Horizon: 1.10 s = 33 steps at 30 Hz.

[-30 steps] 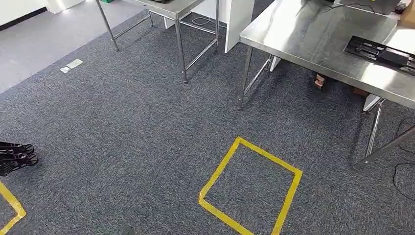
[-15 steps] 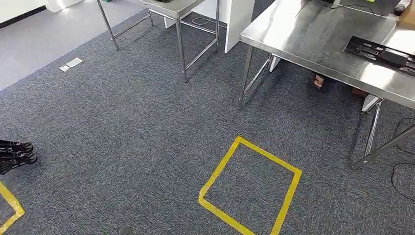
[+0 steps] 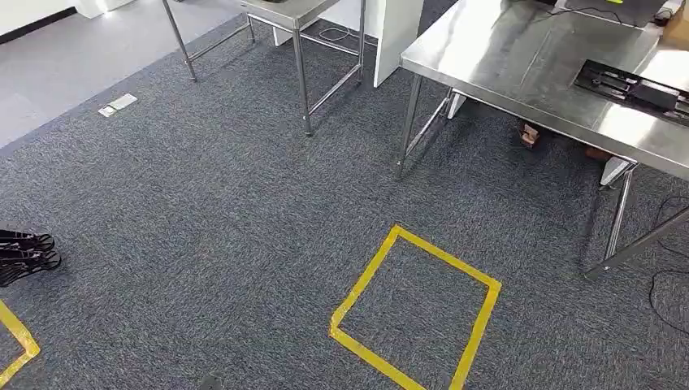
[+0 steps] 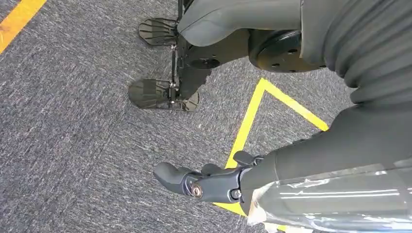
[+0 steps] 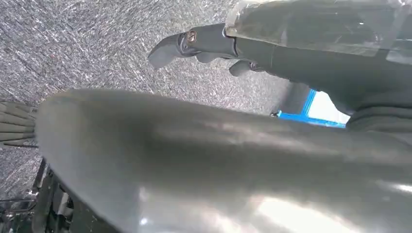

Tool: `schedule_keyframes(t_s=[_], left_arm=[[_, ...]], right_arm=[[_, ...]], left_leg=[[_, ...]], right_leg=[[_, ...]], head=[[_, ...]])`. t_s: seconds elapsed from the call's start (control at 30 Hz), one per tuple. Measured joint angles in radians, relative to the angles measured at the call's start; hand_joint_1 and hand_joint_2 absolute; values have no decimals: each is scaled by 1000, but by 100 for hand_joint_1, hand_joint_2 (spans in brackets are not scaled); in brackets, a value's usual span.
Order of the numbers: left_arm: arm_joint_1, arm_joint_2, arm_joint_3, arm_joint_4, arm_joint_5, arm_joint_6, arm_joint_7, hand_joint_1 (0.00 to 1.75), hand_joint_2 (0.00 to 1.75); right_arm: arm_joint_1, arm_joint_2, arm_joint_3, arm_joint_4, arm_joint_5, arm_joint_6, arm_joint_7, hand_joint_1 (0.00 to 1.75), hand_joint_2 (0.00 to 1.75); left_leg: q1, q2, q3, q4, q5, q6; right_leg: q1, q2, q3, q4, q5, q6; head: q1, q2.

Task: Take the parts from the cabinet and place them on the table.

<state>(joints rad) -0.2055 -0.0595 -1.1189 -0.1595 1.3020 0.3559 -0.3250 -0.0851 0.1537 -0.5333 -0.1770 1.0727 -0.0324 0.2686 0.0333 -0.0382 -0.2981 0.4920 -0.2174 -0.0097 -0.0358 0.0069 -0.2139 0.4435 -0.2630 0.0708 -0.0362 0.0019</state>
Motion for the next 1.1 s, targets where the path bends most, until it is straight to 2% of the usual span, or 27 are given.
schedule_keyframes(t_s=[0.57, 0.6, 0.63, 0.67, 0.73, 0.8, 0.93, 1.1], left_arm=[[2, 0, 3, 0, 16, 0, -9, 0, 175], [2, 0, 3, 0, 18, 0, -10, 0, 175], [1, 0, 3, 0, 18, 0, -10, 0, 175], [2, 0, 3, 0, 18, 0, -10, 0, 175], [3, -1, 4, 0, 19, 0, -13, 0, 175], [5, -1, 4, 0, 23, 0, -15, 0, 175], [10, 0, 5, 0, 32, 1, -16, 0, 175], [11, 0, 8, 0, 32, 2, -17, 0, 175]], right_arm=[[0, 2, 0, 0, 8, -10, -6, 0, 0], [0, 2, 0, 0, 12, -9, -6, 0, 0], [-3, 2, 0, 0, 15, -9, -6, 0, 0], [-3, 2, 0, 0, 18, -8, -6, 0, 0], [-1, 2, 1, 0, 24, -6, -7, 0, 0], [1, 2, 1, 0, 30, -6, -9, 0, 0], [1, 2, 1, 0, 36, 0, -15, 0, 0], [0, 2, 1, 0, 38, 1, -18, 0, 0]], left_leg=[[0, 0, 0, 3, 0, 0], [0, 0, -21, 32, -6, -2], [0, 0, -50, 74, -23, -3], [0, 0, -80, 120, -42, -2], [-1, 0, -146, 222, -84, -2], [-1, 0, -184, 285, -112, -2], [0, 0, -218, 345, -134, -3], [0, 0, -227, 358, -136, -3]], right_leg=[[0, 0, 0, 3, 0, 1], [0, 0, -18, 39, -7, 1], [-1, 0, -48, 87, -28, -7], [-2, 0, -81, 137, -48, -7], [-3, 0, -151, 246, -94, -5], [-3, 0, -197, 311, -123, -5], [-4, 0, -232, 373, -147, -2], [-4, 0, -243, 390, -150, -2]], head=[[0, 0], [2, 0], [1, 0], [0, 0], [0, 0], [0, 0], [0, 0], [0, 0]])
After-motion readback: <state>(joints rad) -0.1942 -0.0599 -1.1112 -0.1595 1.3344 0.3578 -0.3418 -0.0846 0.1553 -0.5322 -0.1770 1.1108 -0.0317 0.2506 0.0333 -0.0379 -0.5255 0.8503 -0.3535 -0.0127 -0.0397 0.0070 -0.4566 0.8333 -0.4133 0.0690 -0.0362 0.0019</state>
